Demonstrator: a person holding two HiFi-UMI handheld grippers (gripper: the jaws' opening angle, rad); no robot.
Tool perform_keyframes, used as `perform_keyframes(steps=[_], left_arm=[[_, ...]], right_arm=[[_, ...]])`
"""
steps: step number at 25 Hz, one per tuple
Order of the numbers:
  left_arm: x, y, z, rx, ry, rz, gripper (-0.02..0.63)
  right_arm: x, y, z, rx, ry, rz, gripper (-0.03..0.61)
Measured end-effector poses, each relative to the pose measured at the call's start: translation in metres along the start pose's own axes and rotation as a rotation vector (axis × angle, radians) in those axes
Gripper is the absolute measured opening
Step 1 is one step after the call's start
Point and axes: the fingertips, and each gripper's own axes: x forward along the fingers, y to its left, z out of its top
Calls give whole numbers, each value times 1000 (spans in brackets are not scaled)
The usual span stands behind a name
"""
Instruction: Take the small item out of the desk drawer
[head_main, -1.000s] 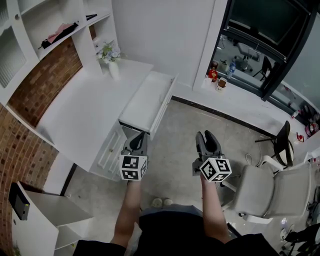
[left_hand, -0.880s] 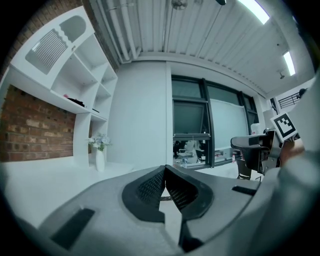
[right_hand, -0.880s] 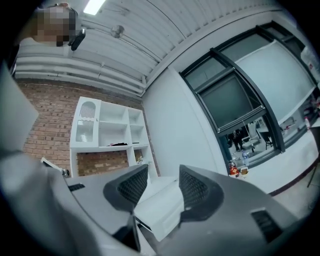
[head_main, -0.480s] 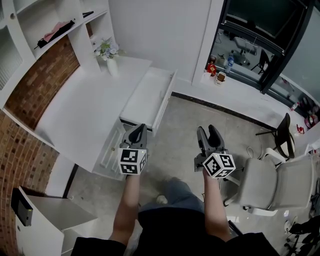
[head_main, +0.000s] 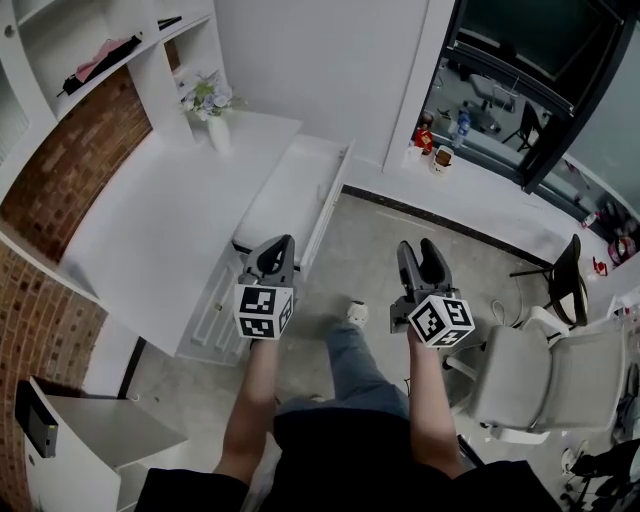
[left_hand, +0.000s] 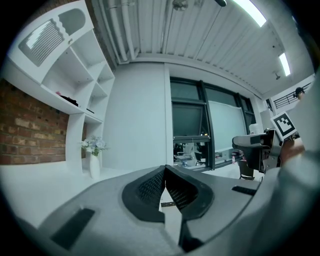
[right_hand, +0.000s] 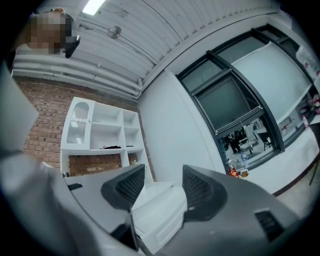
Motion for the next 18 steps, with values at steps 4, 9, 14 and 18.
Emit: perform_keyframes(steps=[4,9,14,18], left_arm=[[38,17,-6,-2,9,26,9],[101,49,-27,-27,45,109,9],[176,92,-34,-33,66,253,9],[231,129,-27,-43,92,360,9]], right_arm=[[48,-19,-10,-4,24,31,216],[131,-54,-32,8,73,95,216],[245,-92,-51,-20,170,214,216],[340,-108,-59,-28,242,320,216]])
